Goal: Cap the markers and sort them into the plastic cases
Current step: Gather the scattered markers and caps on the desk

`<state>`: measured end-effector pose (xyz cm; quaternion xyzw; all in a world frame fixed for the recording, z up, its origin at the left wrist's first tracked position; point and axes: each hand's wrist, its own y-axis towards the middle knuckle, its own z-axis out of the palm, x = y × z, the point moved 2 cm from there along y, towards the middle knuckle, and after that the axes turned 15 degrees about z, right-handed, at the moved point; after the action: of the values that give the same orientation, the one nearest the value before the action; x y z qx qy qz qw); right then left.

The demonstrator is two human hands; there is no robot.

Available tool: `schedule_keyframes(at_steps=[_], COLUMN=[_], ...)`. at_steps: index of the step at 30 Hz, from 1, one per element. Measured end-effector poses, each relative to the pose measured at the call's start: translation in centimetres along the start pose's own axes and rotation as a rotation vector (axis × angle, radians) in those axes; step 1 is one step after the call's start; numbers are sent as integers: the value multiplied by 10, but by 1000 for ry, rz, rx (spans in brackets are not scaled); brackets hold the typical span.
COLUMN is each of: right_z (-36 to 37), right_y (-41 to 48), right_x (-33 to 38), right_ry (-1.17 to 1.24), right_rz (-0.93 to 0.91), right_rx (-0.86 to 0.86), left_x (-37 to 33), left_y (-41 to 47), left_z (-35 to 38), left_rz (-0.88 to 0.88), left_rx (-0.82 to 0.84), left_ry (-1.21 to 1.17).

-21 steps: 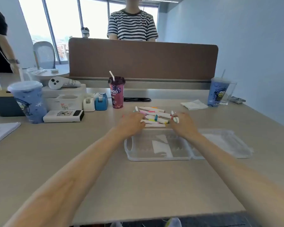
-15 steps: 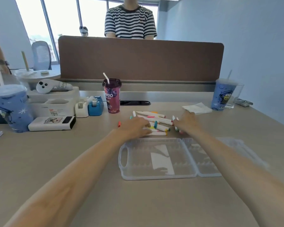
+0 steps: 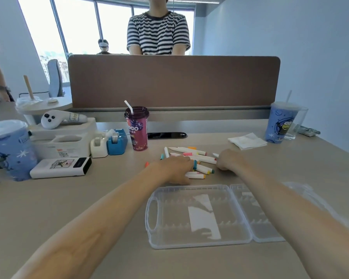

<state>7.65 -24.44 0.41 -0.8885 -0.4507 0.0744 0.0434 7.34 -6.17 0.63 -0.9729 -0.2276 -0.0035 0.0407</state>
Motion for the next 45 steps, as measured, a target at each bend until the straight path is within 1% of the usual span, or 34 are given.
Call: schedule_keyframes(at_steps=[2, 3, 5, 6, 9, 11, 13, 15, 16, 19, 22, 25, 27, 31, 35, 37, 40, 45], right_z=[1, 2, -1, -3, -6, -5, -1, 5, 7, 14, 14, 13, 13, 13, 15, 15, 9, -9], right_y=[1, 3, 5, 3, -23, -46, -58, -59, -56, -44, -34, -22, -15, -4, 8, 15, 22, 25], right_x=[-2, -5, -10, -13, -19, -24, -28, -33, -36, -44, -50, -52, -53, -54, -54, -51, -41, -16], right_ry=[39, 111, 336, 448, 745, 905, 994, 1100, 1166, 1312, 1312, 1290, 1275, 1164, 1045, 976, 840, 610], right_rz=[-4, 4, -6, -39, -214, -303, -342, -336, -330, -298, -276, -241, -217, -197, -150, -134, -189, -295], right_rx=[-13, -23, -49, -63, -62, -25, -8, 1, 8, 15, -9, -20, -15, -12, 1, -14, -63, -89], left_x=[3, 3, 3, 3, 6, 14, 23, 30, 32, 31, 22, 17, 16, 8, 7, 9, 13, 29], left_y=[2, 2, 4, 4, 0, -2, 0, 4, 7, 19, 33, 45, 50, 53, 49, 45, 34, 7], left_z=[2, 2, 4, 5, 7, 8, 8, 6, 5, 4, -2, -4, -1, -3, -6, -7, -9, -12], left_rz=[-9, -17, -34, -42, -47, -46, -56, -70, -62, -15, 15, 29, 12, 24, 30, 32, 22, -50], left_rx=[42, 64, 76, 66, -4, -127, -287, -390, -387, -297, -270, -164, -125, -85, -80, -97, -175, -404], left_ry=[-66, -100, -170, -213, -303, -335, -340, -321, -301, -263, -248, -174, -172, -71, -45, -83, -178, -378])
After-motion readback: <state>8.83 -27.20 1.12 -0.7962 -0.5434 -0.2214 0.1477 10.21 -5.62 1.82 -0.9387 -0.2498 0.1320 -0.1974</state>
